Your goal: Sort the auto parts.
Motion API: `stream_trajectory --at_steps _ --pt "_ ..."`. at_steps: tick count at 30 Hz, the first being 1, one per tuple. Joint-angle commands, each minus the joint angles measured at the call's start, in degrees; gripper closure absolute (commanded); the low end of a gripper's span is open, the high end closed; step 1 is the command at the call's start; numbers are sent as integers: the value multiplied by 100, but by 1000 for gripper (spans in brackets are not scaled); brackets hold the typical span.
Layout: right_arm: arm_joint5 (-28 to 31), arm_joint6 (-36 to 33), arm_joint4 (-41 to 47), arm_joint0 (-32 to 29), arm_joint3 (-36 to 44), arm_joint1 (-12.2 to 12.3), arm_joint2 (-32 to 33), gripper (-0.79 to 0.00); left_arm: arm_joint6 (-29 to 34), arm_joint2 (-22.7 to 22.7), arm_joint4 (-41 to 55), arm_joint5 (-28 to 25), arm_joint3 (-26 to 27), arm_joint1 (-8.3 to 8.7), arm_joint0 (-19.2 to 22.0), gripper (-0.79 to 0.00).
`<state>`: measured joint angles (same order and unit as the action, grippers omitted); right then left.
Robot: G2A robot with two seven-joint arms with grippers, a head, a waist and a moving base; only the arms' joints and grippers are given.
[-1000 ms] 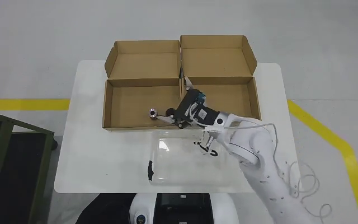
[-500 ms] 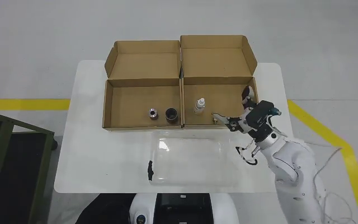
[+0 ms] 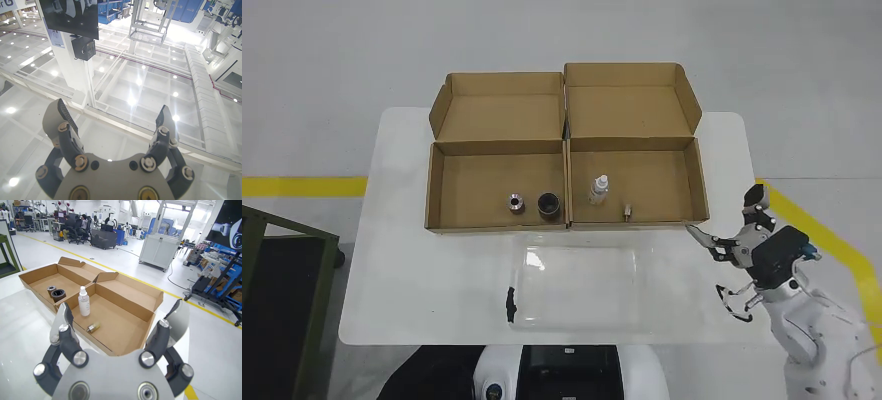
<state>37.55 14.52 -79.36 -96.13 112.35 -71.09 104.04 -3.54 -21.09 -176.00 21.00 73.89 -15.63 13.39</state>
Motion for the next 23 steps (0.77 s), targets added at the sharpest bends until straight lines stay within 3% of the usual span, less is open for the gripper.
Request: stream_trajectory --at_steps 1,23 --pt "57 120 50 -85 -20 15 122 -785 0 0 0 0 0 0 0 -785" --pt "18 179 143 -175 -53 32 244 -785 0 0 0 0 0 0 0 -784"
